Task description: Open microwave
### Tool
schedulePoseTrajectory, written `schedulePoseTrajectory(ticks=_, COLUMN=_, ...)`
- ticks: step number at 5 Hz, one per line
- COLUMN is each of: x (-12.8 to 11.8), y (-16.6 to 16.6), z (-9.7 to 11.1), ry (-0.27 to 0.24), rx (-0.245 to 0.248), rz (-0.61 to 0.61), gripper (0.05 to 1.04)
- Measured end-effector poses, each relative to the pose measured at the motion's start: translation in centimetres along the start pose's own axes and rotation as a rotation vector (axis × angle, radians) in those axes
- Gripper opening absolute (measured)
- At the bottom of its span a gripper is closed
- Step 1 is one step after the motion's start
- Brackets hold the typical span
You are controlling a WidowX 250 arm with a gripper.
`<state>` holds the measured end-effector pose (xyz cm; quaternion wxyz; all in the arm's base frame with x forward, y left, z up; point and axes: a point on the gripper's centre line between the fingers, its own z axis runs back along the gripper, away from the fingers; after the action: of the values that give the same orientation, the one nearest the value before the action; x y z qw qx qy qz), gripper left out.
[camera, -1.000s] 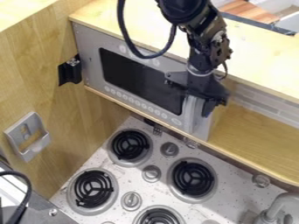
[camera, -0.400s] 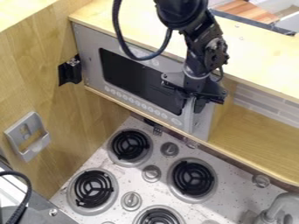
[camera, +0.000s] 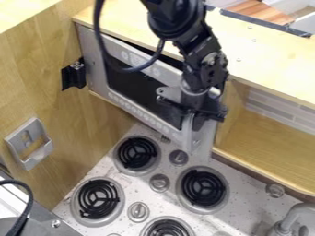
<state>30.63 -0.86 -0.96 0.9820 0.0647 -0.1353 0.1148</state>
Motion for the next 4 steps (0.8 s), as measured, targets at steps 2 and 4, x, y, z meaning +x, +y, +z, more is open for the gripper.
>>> schedulePoseTrajectory(ticks=2, x=-2.8, y=1.9, z=0.8, ry=0.045, rx=0.032, rz=0.024, gripper=0.345)
schedulePoseTrajectory(ticks=4, x=-4.3, y=2.5, z=1.0, ry=0.085, rx=0.037, rz=0.091, gripper=0.731)
